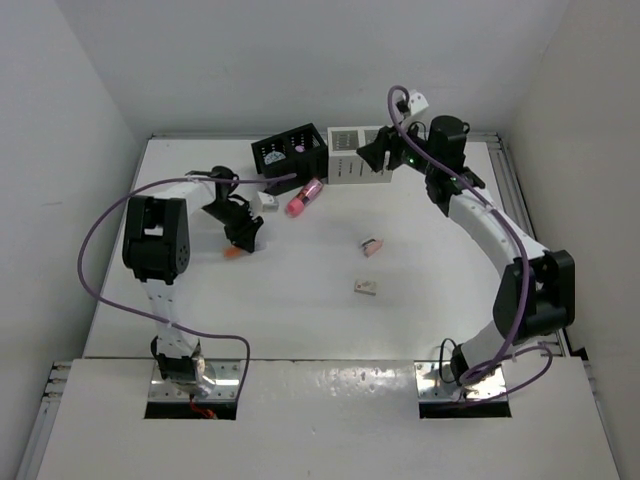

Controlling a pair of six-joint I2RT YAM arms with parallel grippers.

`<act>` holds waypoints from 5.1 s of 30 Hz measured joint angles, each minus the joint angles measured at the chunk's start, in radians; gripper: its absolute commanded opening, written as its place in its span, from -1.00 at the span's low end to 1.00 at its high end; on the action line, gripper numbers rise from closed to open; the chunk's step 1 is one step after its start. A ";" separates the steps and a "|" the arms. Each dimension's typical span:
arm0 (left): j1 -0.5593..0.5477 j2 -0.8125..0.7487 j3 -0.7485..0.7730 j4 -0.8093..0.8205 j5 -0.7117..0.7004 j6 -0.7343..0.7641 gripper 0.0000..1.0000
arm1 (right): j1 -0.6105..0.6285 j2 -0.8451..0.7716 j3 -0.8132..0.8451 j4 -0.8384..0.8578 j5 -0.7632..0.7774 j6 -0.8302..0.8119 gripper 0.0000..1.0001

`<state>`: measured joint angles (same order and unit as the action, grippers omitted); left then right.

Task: Sort the stationery into containers
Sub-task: Grab a piece of stationery with the left arm, then pass the stationery from the left arm to the right, then move the container

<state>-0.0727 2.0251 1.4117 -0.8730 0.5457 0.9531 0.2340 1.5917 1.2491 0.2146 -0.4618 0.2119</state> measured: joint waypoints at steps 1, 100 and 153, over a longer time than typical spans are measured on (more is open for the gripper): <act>0.004 0.000 -0.001 -0.003 0.025 -0.044 -1.00 | 0.006 -0.016 -0.017 -0.013 -0.001 -0.019 0.15; 0.034 -0.084 0.256 0.612 -0.317 -1.406 -1.00 | 0.366 0.046 0.005 0.428 0.309 -0.266 -1.00; -0.001 0.098 0.350 0.604 -0.450 -1.448 -1.00 | 0.211 0.343 0.199 0.496 0.437 0.179 -1.00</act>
<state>-0.0738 2.1231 1.7615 -0.2691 0.0956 -0.4953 0.4446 1.9350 1.4483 0.7109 -0.0250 0.3908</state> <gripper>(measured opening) 0.011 0.229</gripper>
